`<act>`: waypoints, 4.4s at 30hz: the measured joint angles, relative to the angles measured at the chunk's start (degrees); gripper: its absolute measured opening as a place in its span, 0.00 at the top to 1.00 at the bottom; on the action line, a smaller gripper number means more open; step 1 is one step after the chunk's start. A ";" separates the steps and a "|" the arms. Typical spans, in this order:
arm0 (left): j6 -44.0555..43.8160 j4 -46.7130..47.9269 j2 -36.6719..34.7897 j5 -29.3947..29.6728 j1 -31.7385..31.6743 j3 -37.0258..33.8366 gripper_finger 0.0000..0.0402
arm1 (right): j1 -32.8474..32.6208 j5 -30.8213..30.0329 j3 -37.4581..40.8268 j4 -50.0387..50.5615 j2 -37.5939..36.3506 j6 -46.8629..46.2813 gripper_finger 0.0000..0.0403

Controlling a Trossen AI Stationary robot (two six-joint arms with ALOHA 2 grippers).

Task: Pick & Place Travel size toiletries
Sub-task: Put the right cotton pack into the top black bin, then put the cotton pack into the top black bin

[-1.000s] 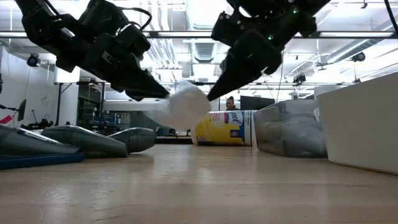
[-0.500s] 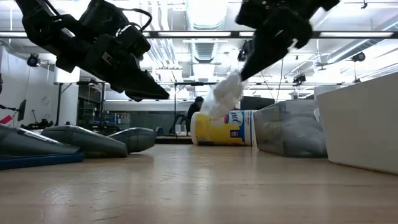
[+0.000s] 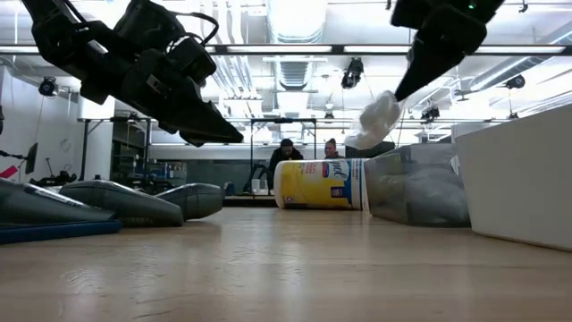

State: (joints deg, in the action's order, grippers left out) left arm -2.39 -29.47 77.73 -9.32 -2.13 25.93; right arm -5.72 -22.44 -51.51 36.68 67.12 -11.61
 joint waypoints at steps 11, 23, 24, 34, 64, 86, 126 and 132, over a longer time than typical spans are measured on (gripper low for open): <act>0.00 -0.03 0.00 0.00 0.00 0.00 0.66 | 0.14 -4.87 12.27 -0.02 -8.94 -8.01 0.98; 0.00 -0.07 0.02 0.02 0.04 -0.02 0.66 | 0.15 -6.24 20.53 -0.20 -10.86 -18.21 0.98; 0.00 -0.07 0.02 0.07 0.04 -0.02 0.66 | 0.15 -6.24 20.81 -0.19 -10.69 -18.94 0.98; 0.07 -0.07 0.02 0.42 0.04 -0.02 0.66 | 0.11 -6.18 21.60 -3.03 -10.37 -22.02 0.98; -1.07 0.41 0.02 0.39 0.04 -0.02 0.66 | 0.09 12.65 21.12 -16.46 -10.46 -20.04 0.45; -0.50 17.77 -9.48 0.39 0.02 0.57 0.66 | 0.11 7.72 19.17 -10.70 -10.48 -18.60 0.53; -11.24 66.33 -25.78 19.51 -0.38 5.57 0.66 | 0.10 4.44 16.84 -28.15 0.95 -4.64 0.89; -2.85 71.51 -21.55 19.78 -0.39 11.93 0.66 | 0.09 4.49 16.09 -28.30 0.86 -4.38 0.91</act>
State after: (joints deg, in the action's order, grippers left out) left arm -5.25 42.04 56.18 10.46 -2.52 37.86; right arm -5.63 -17.96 -35.42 8.38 67.98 -15.99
